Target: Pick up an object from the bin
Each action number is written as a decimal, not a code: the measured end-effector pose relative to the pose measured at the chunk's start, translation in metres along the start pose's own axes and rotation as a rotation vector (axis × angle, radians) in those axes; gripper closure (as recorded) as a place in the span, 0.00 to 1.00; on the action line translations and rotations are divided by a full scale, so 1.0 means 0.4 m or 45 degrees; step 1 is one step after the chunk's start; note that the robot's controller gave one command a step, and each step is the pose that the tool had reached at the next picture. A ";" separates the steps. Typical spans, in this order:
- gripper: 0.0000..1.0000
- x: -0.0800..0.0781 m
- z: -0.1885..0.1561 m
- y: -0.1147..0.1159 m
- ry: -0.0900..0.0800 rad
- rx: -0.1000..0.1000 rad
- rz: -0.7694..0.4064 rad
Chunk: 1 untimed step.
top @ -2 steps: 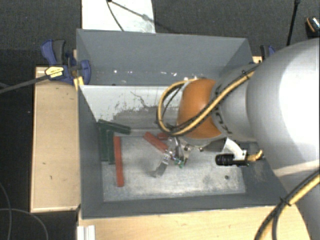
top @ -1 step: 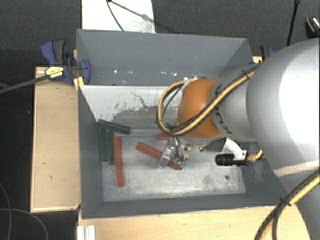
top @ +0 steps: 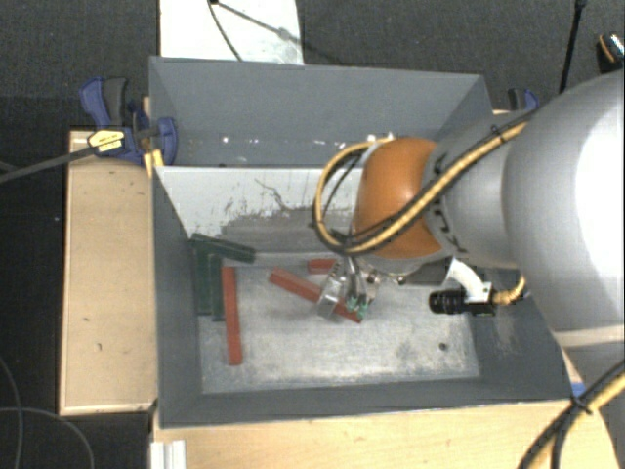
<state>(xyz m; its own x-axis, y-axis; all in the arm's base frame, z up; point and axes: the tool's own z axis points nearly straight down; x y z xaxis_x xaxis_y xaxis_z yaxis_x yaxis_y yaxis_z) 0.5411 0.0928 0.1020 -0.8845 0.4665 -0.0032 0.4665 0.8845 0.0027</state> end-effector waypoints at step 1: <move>1.00 -0.004 -0.129 0.002 -0.002 -0.002 -0.007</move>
Offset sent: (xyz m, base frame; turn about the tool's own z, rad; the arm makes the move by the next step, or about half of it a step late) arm 0.0000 0.0000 0.0481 0.0000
